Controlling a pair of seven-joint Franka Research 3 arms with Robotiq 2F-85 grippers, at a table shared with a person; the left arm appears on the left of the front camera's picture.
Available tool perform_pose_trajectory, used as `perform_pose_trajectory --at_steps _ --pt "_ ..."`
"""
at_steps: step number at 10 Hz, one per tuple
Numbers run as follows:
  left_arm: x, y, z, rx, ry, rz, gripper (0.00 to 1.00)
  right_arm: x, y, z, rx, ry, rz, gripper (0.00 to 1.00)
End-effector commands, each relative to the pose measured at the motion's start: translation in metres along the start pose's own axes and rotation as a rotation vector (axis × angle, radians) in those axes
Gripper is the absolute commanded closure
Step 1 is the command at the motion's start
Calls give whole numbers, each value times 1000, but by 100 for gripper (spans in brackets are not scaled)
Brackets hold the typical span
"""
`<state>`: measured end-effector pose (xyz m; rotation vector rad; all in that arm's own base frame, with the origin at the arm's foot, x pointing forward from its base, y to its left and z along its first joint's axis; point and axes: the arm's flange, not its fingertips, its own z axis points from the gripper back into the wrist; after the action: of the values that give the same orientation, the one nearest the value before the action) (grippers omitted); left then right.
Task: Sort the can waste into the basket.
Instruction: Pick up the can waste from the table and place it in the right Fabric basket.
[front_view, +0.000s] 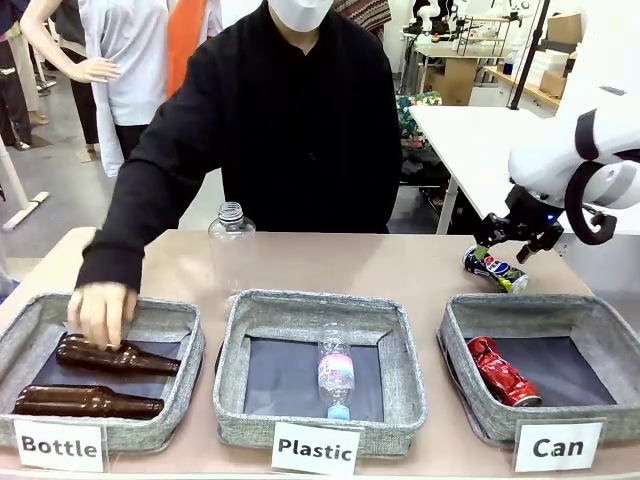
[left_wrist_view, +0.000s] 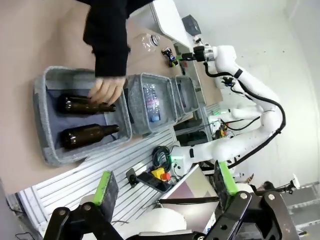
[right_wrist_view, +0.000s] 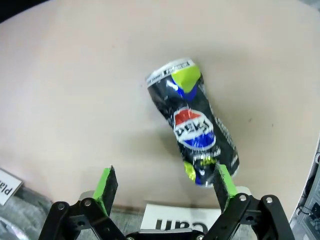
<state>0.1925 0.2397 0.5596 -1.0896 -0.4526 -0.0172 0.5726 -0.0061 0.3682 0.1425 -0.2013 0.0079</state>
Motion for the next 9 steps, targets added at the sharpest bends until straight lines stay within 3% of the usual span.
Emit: perform_pose_trajectory --at_steps 1,2,6,8,9 --pt "5 -6 -30 -86 -6 -4 0 10 2 -8 -15 -34 41 0" --pt "11 -6 -62 -153 44 12 0 15 1 -16 -46 -19 36 0" --pt "29 3 -192 -156 191 214 0 14 5 -37 -102 -26 19 0" --pt "33 23 -214 18 99 241 0 11 3 -43 -109 -15 21 0" --pt "23 15 -202 -124 188 199 0 14 4 -45 -99 -10 21 0"
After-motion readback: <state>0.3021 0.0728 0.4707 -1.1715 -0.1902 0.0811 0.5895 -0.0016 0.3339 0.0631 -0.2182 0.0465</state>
